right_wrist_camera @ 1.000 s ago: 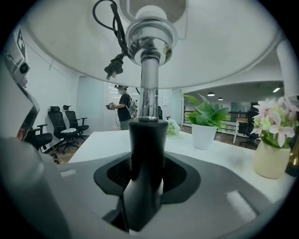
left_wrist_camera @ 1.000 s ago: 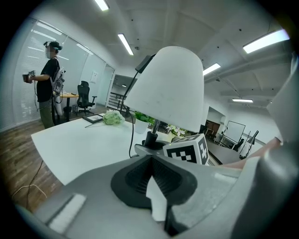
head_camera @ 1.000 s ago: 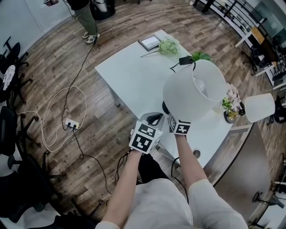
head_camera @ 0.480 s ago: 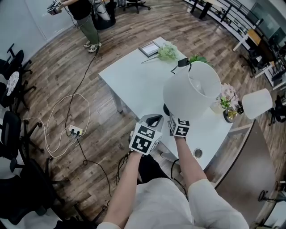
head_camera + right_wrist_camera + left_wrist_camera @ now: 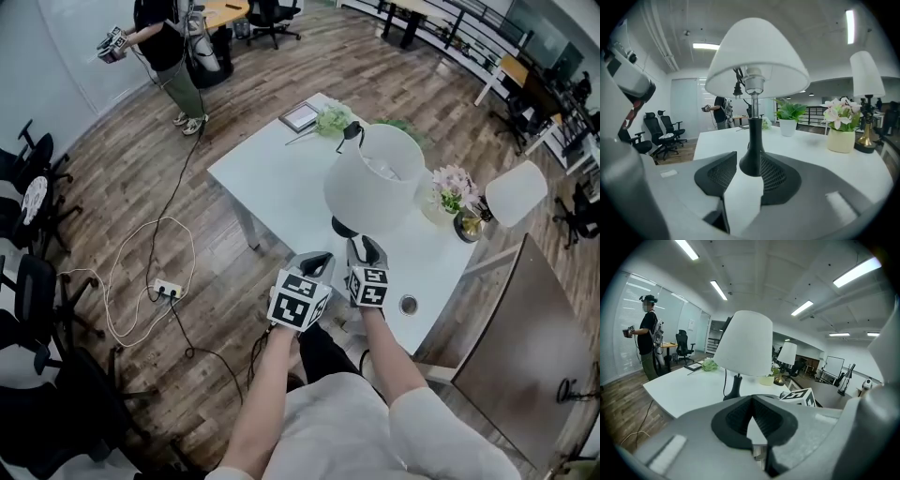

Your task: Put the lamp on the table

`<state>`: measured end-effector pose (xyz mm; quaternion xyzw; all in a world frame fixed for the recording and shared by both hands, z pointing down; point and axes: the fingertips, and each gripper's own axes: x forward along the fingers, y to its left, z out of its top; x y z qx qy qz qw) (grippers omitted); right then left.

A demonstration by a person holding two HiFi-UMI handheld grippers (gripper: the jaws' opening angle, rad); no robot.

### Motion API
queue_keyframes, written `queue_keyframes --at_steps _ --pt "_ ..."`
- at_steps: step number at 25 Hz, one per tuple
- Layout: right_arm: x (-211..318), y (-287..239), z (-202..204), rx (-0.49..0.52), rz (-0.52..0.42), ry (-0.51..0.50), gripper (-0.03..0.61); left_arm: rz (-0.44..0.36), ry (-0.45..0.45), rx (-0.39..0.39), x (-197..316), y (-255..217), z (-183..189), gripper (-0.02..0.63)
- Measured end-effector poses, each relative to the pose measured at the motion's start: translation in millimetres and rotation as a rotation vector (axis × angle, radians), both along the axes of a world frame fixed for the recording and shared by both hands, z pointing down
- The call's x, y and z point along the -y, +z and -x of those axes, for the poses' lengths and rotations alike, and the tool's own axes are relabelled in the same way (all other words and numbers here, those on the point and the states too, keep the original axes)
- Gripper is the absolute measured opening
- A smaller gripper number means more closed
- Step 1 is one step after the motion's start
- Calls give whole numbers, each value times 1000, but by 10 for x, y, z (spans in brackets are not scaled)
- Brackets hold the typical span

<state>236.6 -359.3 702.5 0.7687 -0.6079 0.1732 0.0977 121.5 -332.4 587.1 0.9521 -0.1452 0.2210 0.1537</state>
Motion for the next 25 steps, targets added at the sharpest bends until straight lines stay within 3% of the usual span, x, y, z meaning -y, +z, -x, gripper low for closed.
queue_keyframes --at_steps 13,20,25 --pt "-1331 -553 357 80 10 50 164 4 18 48 -1016 -127 263 0" --pt "-1676 -776 489 106 23 35 146 45 -53 32 -1209 -352 425 0" --pt "-1837 -848 554 143 18 28 133 -1 -65 26 -1184 -486 403 0"
